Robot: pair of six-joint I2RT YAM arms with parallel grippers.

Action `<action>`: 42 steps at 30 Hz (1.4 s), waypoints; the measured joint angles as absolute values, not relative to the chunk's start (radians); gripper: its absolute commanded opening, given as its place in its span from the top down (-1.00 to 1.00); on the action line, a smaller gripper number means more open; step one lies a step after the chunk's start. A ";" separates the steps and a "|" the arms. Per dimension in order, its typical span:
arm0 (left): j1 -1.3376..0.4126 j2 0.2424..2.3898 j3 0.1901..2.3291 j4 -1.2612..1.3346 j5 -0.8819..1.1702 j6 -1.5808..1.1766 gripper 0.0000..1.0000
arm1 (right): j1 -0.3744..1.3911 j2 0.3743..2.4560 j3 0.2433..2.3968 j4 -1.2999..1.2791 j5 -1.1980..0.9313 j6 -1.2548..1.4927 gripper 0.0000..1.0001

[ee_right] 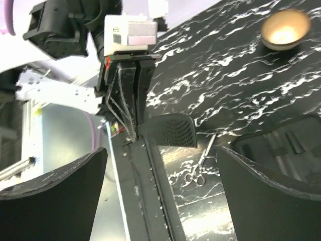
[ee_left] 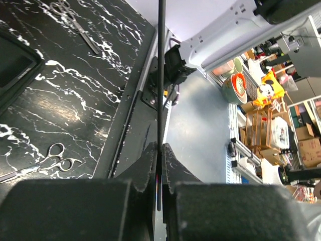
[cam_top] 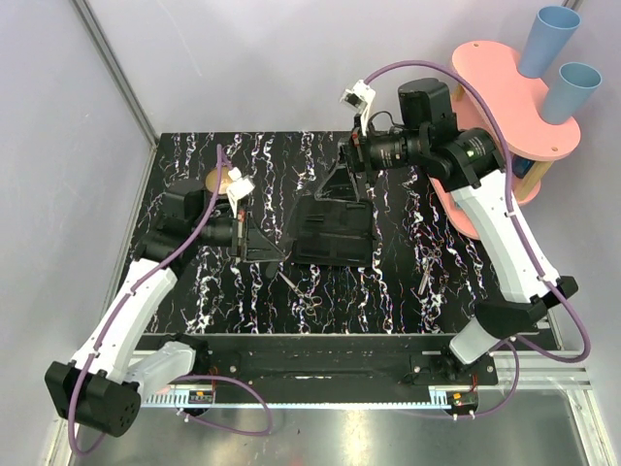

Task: Sort the hair-cutting tools
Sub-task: Pick up the comb at the center of the board.

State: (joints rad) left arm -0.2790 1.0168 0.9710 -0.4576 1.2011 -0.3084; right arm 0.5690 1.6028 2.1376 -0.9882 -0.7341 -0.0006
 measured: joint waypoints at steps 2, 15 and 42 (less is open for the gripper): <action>-0.292 1.000 0.971 -0.469 1.219 -0.296 1.00 | 0.569 1.615 2.139 -1.012 -0.805 -0.012 -0.92; -0.347 1.019 0.981 -0.563 1.238 -0.210 1.00 | 0.628 1.774 2.170 -1.102 -0.987 -0.038 -0.57; -0.373 1.062 1.028 -0.647 1.045 -0.147 -0.98 | 0.627 1.735 1.948 -1.065 -0.940 -0.045 1.00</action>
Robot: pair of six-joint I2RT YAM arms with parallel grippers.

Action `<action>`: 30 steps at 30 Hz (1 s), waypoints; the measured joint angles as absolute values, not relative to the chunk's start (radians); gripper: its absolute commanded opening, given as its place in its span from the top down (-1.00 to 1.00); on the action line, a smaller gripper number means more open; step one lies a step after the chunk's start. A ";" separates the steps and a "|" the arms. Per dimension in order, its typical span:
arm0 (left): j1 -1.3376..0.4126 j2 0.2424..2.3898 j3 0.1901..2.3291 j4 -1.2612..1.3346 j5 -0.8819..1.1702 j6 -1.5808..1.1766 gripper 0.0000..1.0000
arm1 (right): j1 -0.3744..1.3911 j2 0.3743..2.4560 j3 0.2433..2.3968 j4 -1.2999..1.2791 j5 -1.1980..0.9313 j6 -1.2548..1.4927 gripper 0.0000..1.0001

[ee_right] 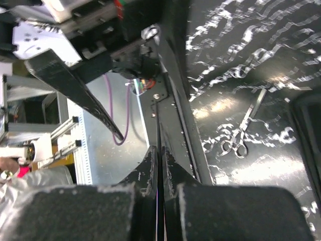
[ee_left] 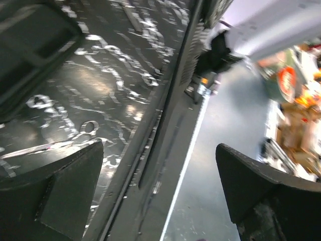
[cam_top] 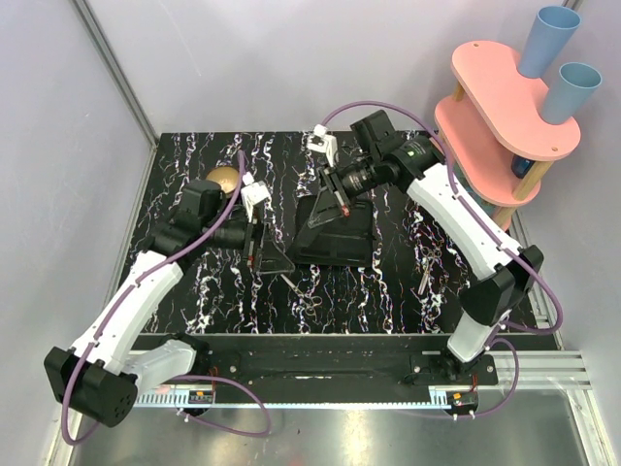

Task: Sort the hair-cutting tools
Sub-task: Pick up the comb at the center of the board, then place the comb in the hairdressing tool bag.

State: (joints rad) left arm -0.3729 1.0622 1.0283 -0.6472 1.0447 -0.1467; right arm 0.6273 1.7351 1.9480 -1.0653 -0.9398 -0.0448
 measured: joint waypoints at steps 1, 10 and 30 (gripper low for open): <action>-0.373 1.058 1.029 -0.649 0.980 -0.152 -0.98 | 0.614 1.722 1.921 -1.046 -0.923 -0.028 1.00; -0.331 1.056 1.015 -0.550 0.527 -0.347 -0.98 | 0.401 1.567 1.530 -0.787 -0.632 0.237 1.00; -0.329 1.633 1.002 -0.308 0.384 -0.666 -0.27 | 0.189 1.473 0.996 -0.344 -0.359 0.580 1.00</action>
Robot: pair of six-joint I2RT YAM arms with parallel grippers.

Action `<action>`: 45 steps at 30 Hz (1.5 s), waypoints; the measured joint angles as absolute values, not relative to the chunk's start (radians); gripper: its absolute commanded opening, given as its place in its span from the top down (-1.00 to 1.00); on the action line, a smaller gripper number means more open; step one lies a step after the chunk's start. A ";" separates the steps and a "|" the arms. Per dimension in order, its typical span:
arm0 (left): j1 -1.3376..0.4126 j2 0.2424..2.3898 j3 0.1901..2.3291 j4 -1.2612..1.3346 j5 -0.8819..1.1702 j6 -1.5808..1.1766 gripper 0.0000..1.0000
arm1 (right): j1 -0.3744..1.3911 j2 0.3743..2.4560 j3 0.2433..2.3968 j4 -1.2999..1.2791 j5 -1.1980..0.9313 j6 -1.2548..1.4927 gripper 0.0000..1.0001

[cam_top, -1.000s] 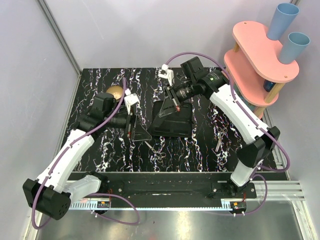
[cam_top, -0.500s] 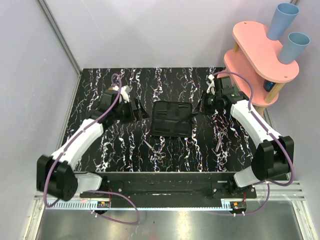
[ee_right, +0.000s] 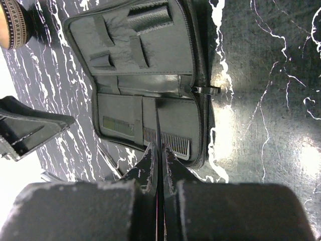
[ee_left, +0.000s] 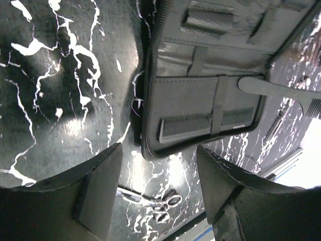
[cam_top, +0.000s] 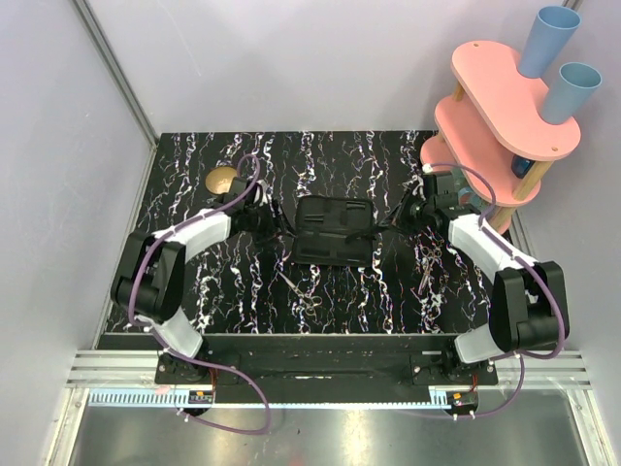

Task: Sort the hair-cutting tools
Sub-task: Place the comb in the hairdressing tool bag.

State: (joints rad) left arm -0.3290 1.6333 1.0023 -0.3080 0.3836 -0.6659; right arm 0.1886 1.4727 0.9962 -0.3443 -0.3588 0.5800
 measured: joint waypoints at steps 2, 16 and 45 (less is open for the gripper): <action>-0.329 1.682 1.013 -0.297 0.388 -0.675 -0.26 | 0.189 1.473 0.953 -0.289 -0.364 0.598 1.00; -0.330 1.844 1.059 -0.231 0.440 -0.686 0.00 | 0.176 1.510 0.806 -0.058 -0.429 0.651 1.00; -0.354 1.895 1.098 -0.189 0.541 -0.597 -0.45 | 0.166 1.790 0.747 0.282 -0.564 0.698 1.00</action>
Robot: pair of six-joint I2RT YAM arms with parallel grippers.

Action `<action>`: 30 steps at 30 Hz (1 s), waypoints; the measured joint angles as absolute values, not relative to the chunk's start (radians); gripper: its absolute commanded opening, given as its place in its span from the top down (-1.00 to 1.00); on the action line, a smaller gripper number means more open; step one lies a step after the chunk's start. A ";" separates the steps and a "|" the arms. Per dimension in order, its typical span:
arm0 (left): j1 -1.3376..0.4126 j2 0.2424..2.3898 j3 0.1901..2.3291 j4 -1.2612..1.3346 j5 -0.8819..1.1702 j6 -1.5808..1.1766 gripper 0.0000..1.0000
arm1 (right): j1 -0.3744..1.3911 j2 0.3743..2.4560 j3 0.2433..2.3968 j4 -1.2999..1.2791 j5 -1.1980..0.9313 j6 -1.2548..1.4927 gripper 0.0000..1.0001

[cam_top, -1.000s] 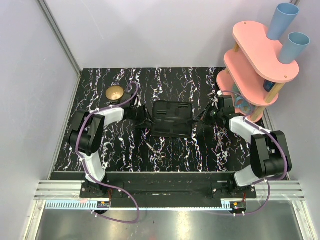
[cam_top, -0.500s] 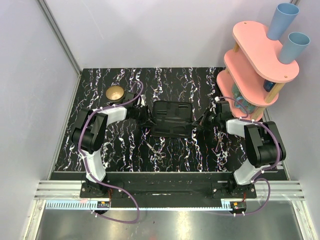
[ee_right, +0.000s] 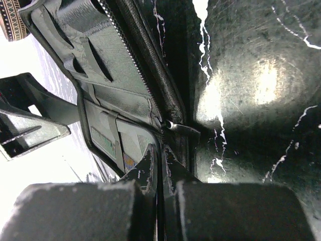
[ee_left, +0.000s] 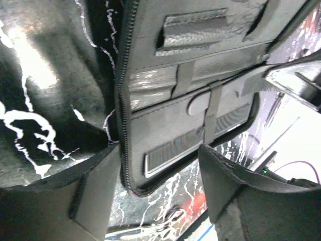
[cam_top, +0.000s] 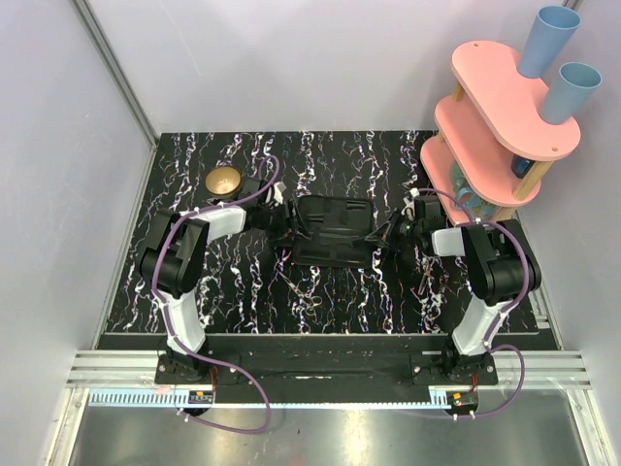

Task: Sort the hair-cutting tools
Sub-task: Place the comb in the hairdressing tool bag.

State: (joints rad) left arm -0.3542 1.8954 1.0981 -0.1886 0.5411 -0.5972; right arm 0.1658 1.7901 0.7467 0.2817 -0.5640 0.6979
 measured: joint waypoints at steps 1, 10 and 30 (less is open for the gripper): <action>-0.354 1.895 1.099 -0.186 0.546 -0.597 -0.50 | 0.166 1.797 0.748 0.291 -0.570 0.702 1.00; -0.352 1.895 1.100 -0.168 0.589 -0.600 -0.64 | 0.215 1.863 0.753 0.400 -0.594 0.778 1.00; -0.351 1.896 1.100 -0.168 0.598 -0.590 -0.54 | 0.283 1.912 0.762 0.482 -0.573 0.910 1.00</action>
